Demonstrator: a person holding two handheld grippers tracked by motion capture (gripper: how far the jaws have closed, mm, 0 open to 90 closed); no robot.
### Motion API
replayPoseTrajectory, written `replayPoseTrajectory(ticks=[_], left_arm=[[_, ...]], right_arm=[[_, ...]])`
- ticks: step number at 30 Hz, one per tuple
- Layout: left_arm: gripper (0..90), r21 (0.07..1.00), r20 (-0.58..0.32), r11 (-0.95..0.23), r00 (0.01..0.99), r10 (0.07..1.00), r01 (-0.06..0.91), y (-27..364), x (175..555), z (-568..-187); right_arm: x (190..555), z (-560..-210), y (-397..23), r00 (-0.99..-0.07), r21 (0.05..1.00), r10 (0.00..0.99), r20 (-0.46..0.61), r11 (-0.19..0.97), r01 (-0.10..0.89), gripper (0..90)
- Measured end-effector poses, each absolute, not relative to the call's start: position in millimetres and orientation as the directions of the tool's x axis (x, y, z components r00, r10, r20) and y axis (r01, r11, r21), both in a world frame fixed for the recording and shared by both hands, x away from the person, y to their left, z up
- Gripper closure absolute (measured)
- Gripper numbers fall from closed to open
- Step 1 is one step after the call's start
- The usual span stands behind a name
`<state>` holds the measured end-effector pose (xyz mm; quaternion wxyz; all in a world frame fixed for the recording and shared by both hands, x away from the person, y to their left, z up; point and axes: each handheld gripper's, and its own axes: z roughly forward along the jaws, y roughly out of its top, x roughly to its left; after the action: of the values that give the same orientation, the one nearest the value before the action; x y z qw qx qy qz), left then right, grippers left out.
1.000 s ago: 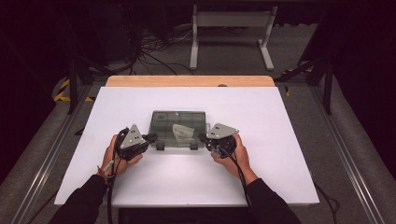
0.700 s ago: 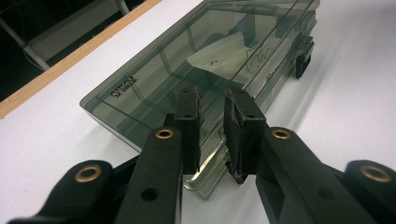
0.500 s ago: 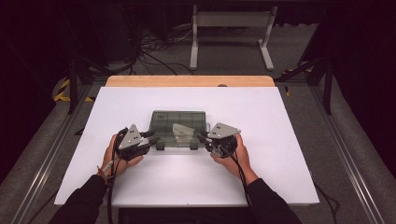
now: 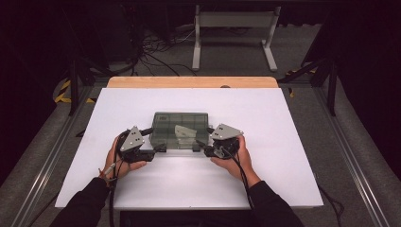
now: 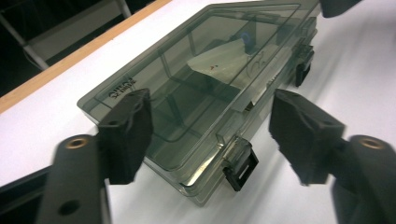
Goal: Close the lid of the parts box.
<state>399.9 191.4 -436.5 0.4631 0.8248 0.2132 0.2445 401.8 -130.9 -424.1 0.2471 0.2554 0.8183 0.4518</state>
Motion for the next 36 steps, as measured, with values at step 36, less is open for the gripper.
replayPoseTrajectory(ticks=[36], left_arm=[[4.1, 0.901, 0.209, -0.428, 0.790, 0.577, 0.074, 187, 390, -423]], right_arm=[[399, -419, -134, -0.685, 0.875, 0.695, -0.219, 0.451, 0.179, 5.7]])
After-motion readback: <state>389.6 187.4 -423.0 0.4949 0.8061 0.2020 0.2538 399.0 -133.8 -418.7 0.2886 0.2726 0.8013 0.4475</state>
